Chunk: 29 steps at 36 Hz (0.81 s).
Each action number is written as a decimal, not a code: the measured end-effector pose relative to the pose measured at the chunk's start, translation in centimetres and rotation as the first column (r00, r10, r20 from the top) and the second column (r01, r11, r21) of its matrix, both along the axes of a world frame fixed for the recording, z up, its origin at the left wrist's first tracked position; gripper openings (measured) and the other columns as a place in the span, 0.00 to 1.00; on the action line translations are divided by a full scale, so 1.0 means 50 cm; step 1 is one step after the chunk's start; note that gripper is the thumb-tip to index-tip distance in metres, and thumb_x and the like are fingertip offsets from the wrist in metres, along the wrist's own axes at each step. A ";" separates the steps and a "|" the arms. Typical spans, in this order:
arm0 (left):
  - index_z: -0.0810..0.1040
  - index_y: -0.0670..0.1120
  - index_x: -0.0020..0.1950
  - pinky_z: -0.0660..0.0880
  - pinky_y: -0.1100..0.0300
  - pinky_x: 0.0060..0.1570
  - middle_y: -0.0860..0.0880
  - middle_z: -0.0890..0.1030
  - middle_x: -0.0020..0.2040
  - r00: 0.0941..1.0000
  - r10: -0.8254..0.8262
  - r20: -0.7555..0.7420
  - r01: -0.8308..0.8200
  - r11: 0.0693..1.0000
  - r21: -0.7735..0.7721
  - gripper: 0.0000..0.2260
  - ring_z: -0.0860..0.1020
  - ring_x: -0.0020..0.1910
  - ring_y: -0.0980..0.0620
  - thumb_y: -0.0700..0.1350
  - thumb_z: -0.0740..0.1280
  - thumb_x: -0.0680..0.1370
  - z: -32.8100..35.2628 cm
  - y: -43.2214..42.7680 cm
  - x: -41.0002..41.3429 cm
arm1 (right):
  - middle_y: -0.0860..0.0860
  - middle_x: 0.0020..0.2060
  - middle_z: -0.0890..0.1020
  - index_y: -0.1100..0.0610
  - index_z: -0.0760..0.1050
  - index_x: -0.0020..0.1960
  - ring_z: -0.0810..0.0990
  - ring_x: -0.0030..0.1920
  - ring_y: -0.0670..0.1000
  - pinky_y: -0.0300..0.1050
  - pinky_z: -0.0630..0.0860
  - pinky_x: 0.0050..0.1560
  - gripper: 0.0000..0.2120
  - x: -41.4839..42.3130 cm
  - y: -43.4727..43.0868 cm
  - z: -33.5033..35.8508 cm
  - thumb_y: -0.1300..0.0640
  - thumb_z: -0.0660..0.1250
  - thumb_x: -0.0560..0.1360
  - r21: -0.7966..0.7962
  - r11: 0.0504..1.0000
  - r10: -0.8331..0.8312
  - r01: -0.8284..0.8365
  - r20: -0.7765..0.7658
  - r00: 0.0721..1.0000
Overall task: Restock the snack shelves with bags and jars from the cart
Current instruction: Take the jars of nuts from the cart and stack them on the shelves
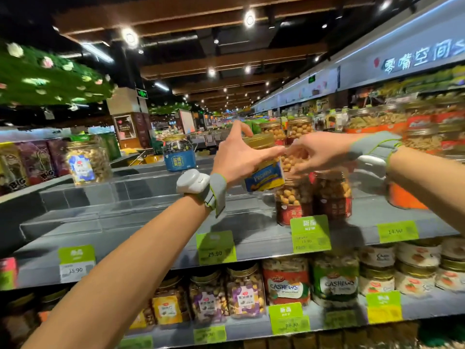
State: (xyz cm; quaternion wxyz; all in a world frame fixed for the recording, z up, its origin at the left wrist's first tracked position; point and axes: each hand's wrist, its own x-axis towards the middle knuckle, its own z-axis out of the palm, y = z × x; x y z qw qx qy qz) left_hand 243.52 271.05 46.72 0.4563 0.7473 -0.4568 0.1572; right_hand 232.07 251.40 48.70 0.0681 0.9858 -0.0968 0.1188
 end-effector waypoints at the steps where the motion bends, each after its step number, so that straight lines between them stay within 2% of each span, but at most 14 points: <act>1: 0.69 0.51 0.59 0.76 0.56 0.48 0.56 0.76 0.51 1.000 -0.023 0.001 0.023 1.000 -0.003 0.33 0.77 0.49 0.53 0.68 0.77 0.65 0.006 -0.004 0.002 | 0.49 0.60 0.81 0.50 0.73 0.69 0.79 0.52 0.50 0.46 0.77 0.55 0.36 -0.014 0.004 0.020 0.29 0.65 0.70 0.024 1.000 -0.003 0.001 0.064 0.998; 3: 0.68 0.52 0.61 0.76 0.57 0.48 0.57 0.75 0.49 0.998 -0.060 -0.006 0.060 0.998 -0.018 0.35 0.77 0.48 0.55 0.67 0.78 0.64 0.015 -0.010 -0.001 | 0.47 0.60 0.81 0.47 0.74 0.69 0.79 0.54 0.49 0.47 0.76 0.56 0.29 -0.037 0.012 0.052 0.33 0.64 0.73 0.129 0.991 -0.001 -0.025 0.204 0.979; 6: 0.64 0.52 0.63 0.77 0.54 0.52 0.58 0.75 0.47 0.994 -0.112 0.012 0.112 0.994 0.000 0.39 0.79 0.48 0.51 0.66 0.79 0.63 0.024 -0.032 -0.017 | 0.46 0.61 0.80 0.48 0.73 0.70 0.80 0.57 0.48 0.50 0.77 0.61 0.34 -0.065 0.032 0.076 0.29 0.59 0.71 0.412 0.897 -0.007 -0.160 0.375 0.927; 7: 0.63 0.52 0.64 0.79 0.52 0.51 0.56 0.76 0.46 0.992 -0.123 0.020 0.123 0.992 0.005 0.39 0.80 0.46 0.51 0.64 0.80 0.64 0.026 -0.045 -0.025 | 0.46 0.62 0.80 0.48 0.73 0.70 0.79 0.59 0.47 0.49 0.76 0.62 0.35 -0.075 0.040 0.081 0.29 0.58 0.71 0.446 0.874 0.001 -0.191 0.393 0.920; 10: 0.59 0.54 0.62 0.81 0.47 0.41 0.51 0.81 0.42 0.981 -0.196 0.011 0.196 0.981 0.000 0.41 0.80 0.35 0.50 0.65 0.80 0.62 0.028 -0.084 -0.051 | 0.46 0.61 0.79 0.47 0.72 0.69 0.79 0.57 0.47 0.49 0.77 0.59 0.38 -0.100 0.061 0.087 0.25 0.56 0.68 0.365 0.921 0.017 -0.136 0.310 0.951; 12: 0.58 0.55 0.64 0.82 0.45 0.46 0.52 0.82 0.45 0.973 -0.229 0.037 0.229 0.973 -0.012 0.44 0.82 0.41 0.49 0.68 0.79 0.60 0.032 -0.115 -0.080 | 0.45 0.60 0.80 0.46 0.74 0.68 0.81 0.55 0.48 0.50 0.79 0.57 0.38 -0.125 0.056 0.086 0.25 0.57 0.66 0.328 0.939 0.017 -0.106 0.263 0.965; 15: 0.57 0.55 0.67 0.81 0.46 0.50 0.53 0.80 0.48 0.968 -0.243 0.060 0.246 0.968 -0.041 0.44 0.83 0.46 0.48 0.66 0.77 0.59 0.041 -0.158 -0.120 | 0.45 0.57 0.82 0.46 0.76 0.64 0.82 0.54 0.46 0.51 0.80 0.57 0.35 -0.166 0.030 0.088 0.25 0.59 0.66 0.335 0.931 0.030 -0.143 0.320 0.947; 17: 0.56 0.56 0.68 0.81 0.46 0.49 0.52 0.78 0.50 0.967 -0.234 0.103 0.240 0.969 -0.056 0.41 0.82 0.48 0.49 0.59 0.76 0.63 0.043 -0.186 -0.143 | 0.45 0.57 0.82 0.47 0.76 0.66 0.82 0.53 0.46 0.52 0.82 0.55 0.38 -0.194 0.005 0.093 0.26 0.63 0.63 0.342 0.928 0.025 -0.148 0.337 0.941; 19: 0.56 0.55 0.70 0.82 0.43 0.46 0.49 0.77 0.52 0.965 -0.219 0.145 0.227 0.973 -0.044 0.38 0.81 0.48 0.47 0.47 0.74 0.66 0.041 -0.220 -0.167 | 0.47 0.54 0.83 0.48 0.75 0.65 0.84 0.48 0.48 0.50 0.84 0.48 0.40 -0.223 -0.027 0.096 0.24 0.65 0.61 0.314 0.942 0.022 -0.120 0.300 0.954; 21: 0.55 0.55 0.72 0.82 0.40 0.45 0.45 0.77 0.56 0.958 -0.261 0.115 0.262 0.965 0.007 0.41 0.81 0.49 0.44 0.42 0.75 0.67 0.034 -0.261 -0.190 | 0.48 0.50 0.85 0.47 0.77 0.63 0.85 0.45 0.49 0.50 0.84 0.47 0.43 -0.253 -0.063 0.090 0.19 0.62 0.59 0.272 0.959 0.008 -0.082 0.262 0.965; 23: 0.50 0.57 0.75 0.80 0.39 0.53 0.40 0.76 0.63 0.943 -0.330 0.037 0.327 0.943 0.066 0.49 0.81 0.55 0.39 0.47 0.80 0.66 0.024 -0.294 -0.205 | 0.48 0.51 0.86 0.47 0.79 0.60 0.85 0.48 0.49 0.53 0.82 0.52 0.49 -0.272 -0.099 0.081 0.14 0.59 0.54 0.253 0.965 -0.005 -0.066 0.271 0.963; 25: 0.49 0.61 0.76 0.76 0.39 0.63 0.39 0.75 0.67 0.948 -0.320 0.000 0.316 0.938 0.143 0.56 0.77 0.64 0.38 0.58 0.83 0.59 0.015 -0.315 -0.212 | 0.51 0.52 0.85 0.51 0.79 0.60 0.84 0.51 0.52 0.56 0.80 0.55 0.51 -0.286 -0.133 0.066 0.15 0.59 0.53 0.248 0.968 -0.023 -0.047 0.271 0.962; 27: 0.53 0.55 0.78 0.72 0.43 0.68 0.43 0.75 0.69 0.974 -0.215 0.078 0.183 0.938 0.293 0.57 0.73 0.68 0.42 0.64 0.82 0.58 0.005 -0.317 -0.207 | 0.53 0.56 0.84 0.53 0.78 0.63 0.83 0.54 0.55 0.55 0.78 0.58 0.50 -0.293 -0.160 0.047 0.18 0.59 0.56 0.231 0.973 -0.056 -0.002 0.244 0.968; 29: 0.64 0.50 0.76 0.72 0.47 0.66 0.44 0.76 0.67 0.977 -0.083 0.198 -0.020 0.884 0.467 0.49 0.74 0.67 0.43 0.68 0.78 0.62 -0.014 -0.306 -0.204 | 0.51 0.64 0.80 0.53 0.74 0.70 0.80 0.60 0.54 0.51 0.76 0.62 0.52 -0.298 -0.182 0.030 0.20 0.60 0.56 0.222 0.974 -0.082 0.040 0.184 0.980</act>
